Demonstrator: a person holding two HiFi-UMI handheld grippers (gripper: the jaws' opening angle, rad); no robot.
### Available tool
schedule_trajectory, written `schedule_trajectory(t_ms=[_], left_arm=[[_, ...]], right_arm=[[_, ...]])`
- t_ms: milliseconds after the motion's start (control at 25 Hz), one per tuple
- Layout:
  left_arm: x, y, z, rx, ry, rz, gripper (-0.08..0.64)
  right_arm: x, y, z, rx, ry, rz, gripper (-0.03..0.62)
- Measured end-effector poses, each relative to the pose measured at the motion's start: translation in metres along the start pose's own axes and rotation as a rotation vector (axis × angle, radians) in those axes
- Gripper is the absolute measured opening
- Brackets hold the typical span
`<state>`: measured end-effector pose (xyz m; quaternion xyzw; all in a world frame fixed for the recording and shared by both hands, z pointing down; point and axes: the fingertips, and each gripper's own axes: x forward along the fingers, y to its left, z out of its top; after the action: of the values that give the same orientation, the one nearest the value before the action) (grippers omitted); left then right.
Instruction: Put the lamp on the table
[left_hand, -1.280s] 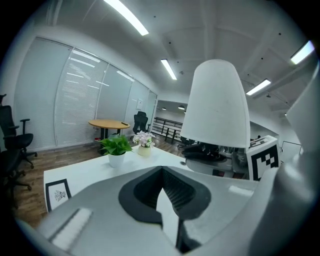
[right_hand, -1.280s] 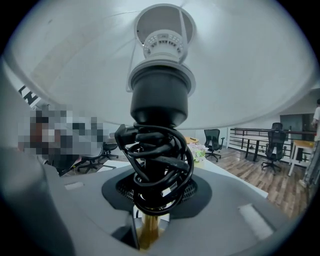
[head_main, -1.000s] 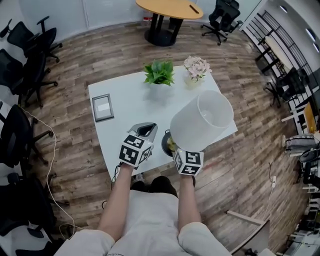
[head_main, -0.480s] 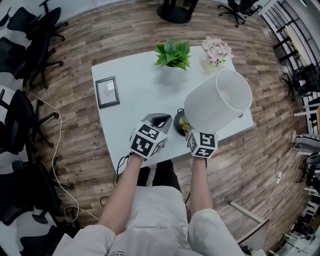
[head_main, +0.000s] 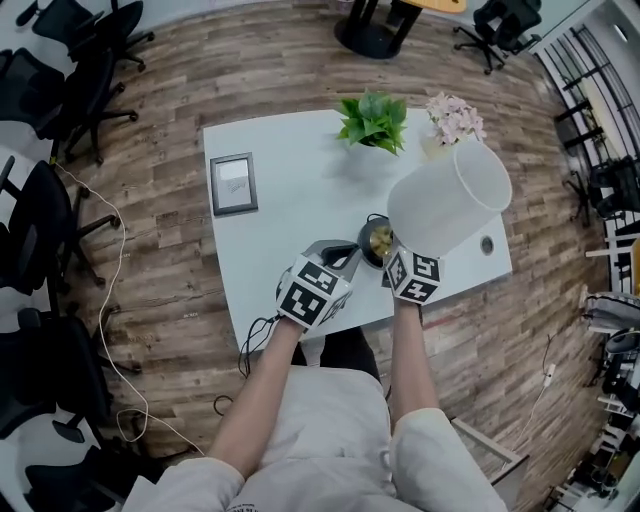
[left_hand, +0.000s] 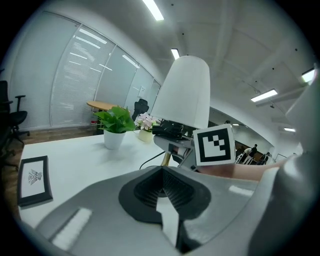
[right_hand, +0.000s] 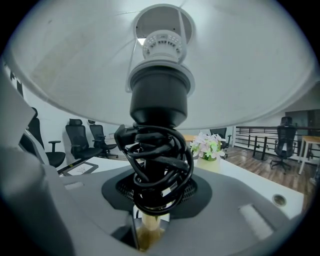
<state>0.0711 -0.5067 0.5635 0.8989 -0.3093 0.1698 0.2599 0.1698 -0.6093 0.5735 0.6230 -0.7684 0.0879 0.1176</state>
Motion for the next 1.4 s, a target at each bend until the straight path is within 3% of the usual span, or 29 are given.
schedule_trajectory(t_ms=[240, 720, 1400], left_arm=[[-0.006, 0.010, -0.003, -0.029, -0.034, 0.013, 0.002], [-0.016, 0.016, -0.013, -0.070, -0.077, 0.035, 0.002], [-0.030, 0.007, -0.015, -0.034, -0.082, 0.019, 0.002]], right_arm=[[0.004, 0.000, -0.013, 0.025, 0.001, -0.023, 0.151], [-0.011, 0.007, -0.018, -0.025, -0.038, -0.025, 0.153], [-0.021, 0.009, -0.030, -0.023, -0.047, -0.054, 0.163]])
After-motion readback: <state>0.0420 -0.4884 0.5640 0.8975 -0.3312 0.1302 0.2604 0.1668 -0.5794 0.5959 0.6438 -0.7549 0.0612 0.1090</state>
